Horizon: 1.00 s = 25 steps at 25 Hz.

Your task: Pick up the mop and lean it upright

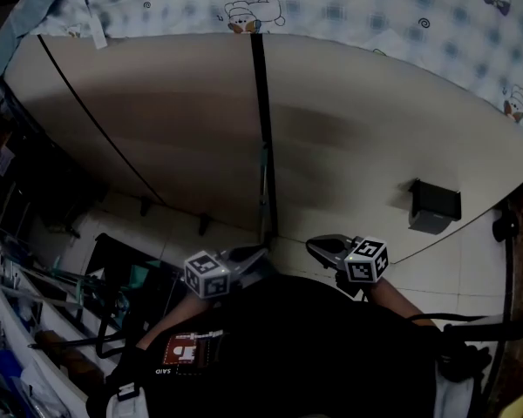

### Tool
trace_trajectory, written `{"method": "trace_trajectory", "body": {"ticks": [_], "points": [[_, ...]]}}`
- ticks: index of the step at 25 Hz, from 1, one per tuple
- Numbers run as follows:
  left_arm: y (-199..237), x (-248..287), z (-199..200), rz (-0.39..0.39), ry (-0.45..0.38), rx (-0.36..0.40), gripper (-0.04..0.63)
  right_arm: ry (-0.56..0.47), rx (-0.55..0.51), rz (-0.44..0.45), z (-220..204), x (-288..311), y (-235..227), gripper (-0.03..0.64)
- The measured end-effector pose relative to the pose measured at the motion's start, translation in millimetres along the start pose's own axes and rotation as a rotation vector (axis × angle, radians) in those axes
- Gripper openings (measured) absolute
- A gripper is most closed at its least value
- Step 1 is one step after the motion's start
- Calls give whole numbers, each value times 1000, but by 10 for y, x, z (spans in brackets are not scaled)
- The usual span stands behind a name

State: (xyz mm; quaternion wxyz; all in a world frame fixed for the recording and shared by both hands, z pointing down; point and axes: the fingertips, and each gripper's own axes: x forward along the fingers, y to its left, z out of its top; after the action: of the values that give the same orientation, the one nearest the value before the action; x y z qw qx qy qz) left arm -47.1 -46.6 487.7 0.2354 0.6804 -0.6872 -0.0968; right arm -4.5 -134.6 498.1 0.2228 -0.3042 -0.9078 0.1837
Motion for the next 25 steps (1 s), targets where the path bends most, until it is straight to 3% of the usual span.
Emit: {"method": "trace_trajectory", "body": {"ticks": [5, 8, 10, 14, 16, 20, 25], "points": [[295, -219, 72, -72, 30, 76, 2, -38, 53, -133, 28, 152, -152, 14], [668, -551, 140, -109, 37, 118, 2, -84, 60, -213, 127, 494, -107, 14], [964, -868, 231, -125, 28, 108, 2, -111, 87, -250, 173, 842, 5, 14], [1437, -1478, 392, -170, 52, 111, 2, -118, 102, -226, 297, 1680, 390, 14], [1539, -1617, 349, -194, 75, 76, 2, -121, 103, -237, 391, 1913, 501, 14], [1559, -1677, 373, -222, 58, 56, 2, -130, 92, -247, 534, 1937, 650, 14], [1451, -1547, 533, -205, -27, 29, 2, -170, 108, -286, 612, 1605, 472, 14]]}}
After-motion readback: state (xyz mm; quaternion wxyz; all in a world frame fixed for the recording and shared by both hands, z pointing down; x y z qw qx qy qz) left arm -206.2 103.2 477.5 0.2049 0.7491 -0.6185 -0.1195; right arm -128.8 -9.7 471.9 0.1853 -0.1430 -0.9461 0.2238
